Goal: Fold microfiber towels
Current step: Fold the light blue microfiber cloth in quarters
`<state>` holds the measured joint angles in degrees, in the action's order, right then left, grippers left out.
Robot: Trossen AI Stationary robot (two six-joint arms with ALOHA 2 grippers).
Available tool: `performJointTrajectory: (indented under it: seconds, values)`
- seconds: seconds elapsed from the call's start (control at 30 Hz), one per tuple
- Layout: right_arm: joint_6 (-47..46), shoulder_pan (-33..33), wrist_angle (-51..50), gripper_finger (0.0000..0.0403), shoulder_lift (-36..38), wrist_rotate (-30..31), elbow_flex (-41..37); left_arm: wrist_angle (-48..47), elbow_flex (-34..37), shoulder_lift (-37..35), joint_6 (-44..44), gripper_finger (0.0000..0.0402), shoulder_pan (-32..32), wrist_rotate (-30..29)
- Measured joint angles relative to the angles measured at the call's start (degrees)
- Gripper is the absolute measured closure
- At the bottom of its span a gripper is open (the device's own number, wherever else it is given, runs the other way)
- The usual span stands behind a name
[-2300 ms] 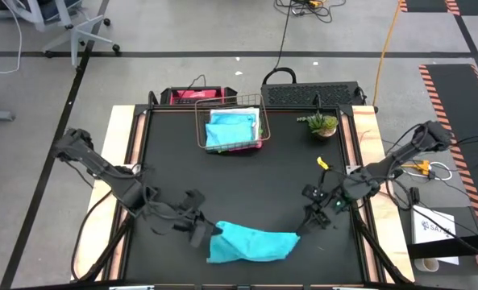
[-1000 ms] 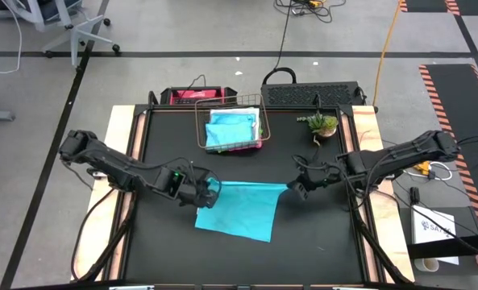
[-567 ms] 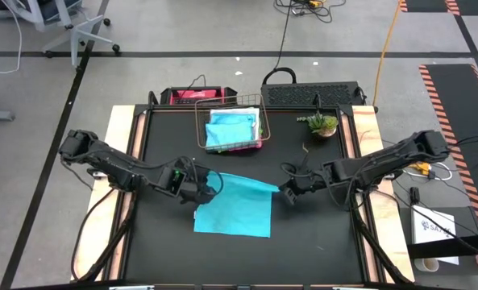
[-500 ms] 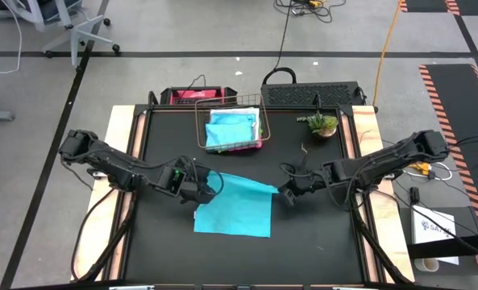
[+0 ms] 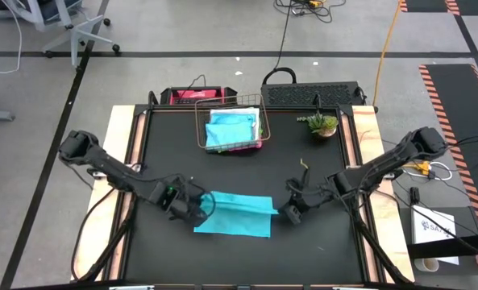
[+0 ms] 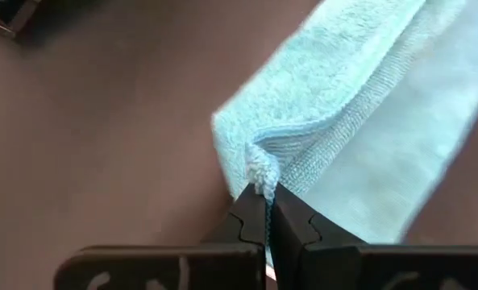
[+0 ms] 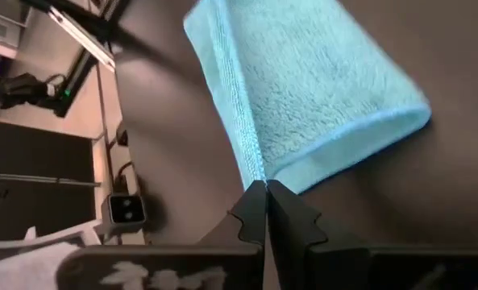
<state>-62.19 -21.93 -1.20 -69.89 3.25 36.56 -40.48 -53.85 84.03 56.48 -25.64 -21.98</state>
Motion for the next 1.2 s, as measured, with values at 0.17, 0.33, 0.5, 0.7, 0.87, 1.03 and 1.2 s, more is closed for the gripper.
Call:
performJointTrajectory:
  seconds: [0.17,0.33,0.5,0.7,0.87,1.03,1.2]
  values:
    - [-3.2,-3.2,1.4,0.0403,-3.6,0.6,0.1,2.3,3.1,0.0,8.6,0.0399,-5.5,0.9]
    - [-2.7,-4.1,7.2,0.0403,-8.9,-0.4,0.1,8.9,7.5,0.0,14.6,0.0399,-10.0,2.1]
    - [-2.0,-4.0,10.7,0.0403,-12.6,-4.3,0.1,13.8,9.8,0.0,18.2,0.0397,-11.2,3.9]
    - [-2.5,-4.1,10.0,0.0395,-14.4,-10.1,-0.1,16.5,10.0,0.0,16.5,0.0367,-11.3,7.8]
    - [-1.1,-4.0,9.5,0.0379,-14.4,-10.1,-0.1,16.8,9.9,0.0,17.6,0.0321,-11.6,13.4]
    - [-0.7,-4.0,12.2,0.0377,-14.4,-9.5,-0.1,15.2,9.9,0.0,17.8,0.0290,-12.1,11.1]
    - [0.0,-3.7,12.3,0.0380,-14.4,-9.5,-0.1,15.4,9.9,0.0,17.8,0.0287,-10.8,7.1]
